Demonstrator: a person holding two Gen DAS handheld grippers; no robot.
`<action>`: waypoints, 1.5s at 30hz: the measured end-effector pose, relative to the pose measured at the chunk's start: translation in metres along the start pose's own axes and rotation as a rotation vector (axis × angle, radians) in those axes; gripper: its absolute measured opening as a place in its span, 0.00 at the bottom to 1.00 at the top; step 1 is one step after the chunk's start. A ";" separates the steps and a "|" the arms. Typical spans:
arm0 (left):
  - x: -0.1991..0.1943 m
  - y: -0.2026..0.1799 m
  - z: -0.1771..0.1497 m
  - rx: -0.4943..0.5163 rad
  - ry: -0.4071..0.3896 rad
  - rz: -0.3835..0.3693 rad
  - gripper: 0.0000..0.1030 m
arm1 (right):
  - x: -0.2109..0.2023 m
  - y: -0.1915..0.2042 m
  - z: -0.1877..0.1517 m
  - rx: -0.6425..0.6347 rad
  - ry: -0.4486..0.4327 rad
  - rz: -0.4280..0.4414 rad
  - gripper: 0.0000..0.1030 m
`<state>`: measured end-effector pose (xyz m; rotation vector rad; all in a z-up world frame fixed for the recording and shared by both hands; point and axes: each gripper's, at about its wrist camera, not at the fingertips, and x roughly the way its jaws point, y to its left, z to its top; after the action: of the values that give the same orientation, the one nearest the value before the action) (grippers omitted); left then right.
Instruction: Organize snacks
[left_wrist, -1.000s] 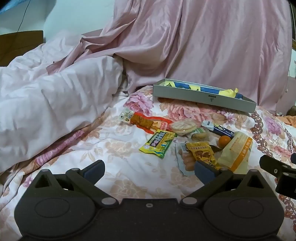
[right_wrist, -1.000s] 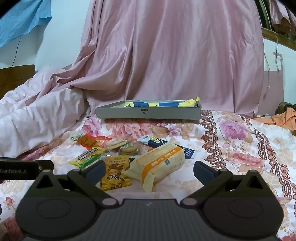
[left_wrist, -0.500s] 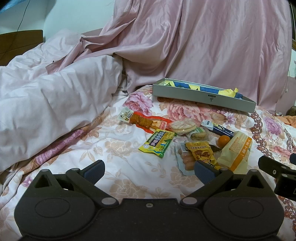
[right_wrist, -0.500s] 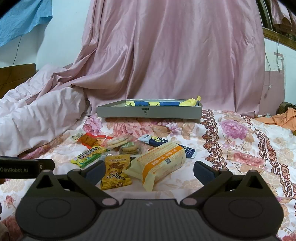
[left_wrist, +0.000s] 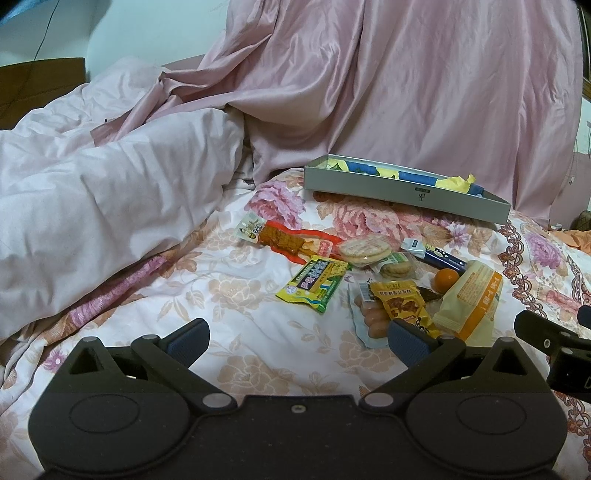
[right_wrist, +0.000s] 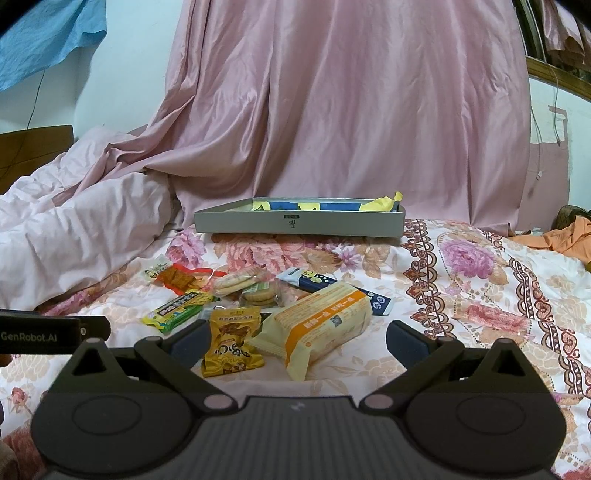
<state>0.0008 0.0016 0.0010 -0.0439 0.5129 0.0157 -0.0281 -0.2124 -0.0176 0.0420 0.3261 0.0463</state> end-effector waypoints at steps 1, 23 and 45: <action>0.000 0.000 0.000 0.000 0.000 0.000 0.99 | 0.000 0.000 0.000 0.000 0.000 0.000 1.00; 0.005 -0.004 -0.008 0.001 0.024 -0.002 0.99 | 0.003 0.002 -0.002 -0.002 0.033 -0.015 1.00; 0.069 -0.002 0.011 -0.068 0.116 -0.141 0.99 | 0.126 -0.039 0.033 0.330 0.322 0.015 1.00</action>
<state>0.0662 0.0004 -0.0228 -0.1479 0.6245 -0.1075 0.1034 -0.2459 -0.0282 0.3667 0.6534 0.0138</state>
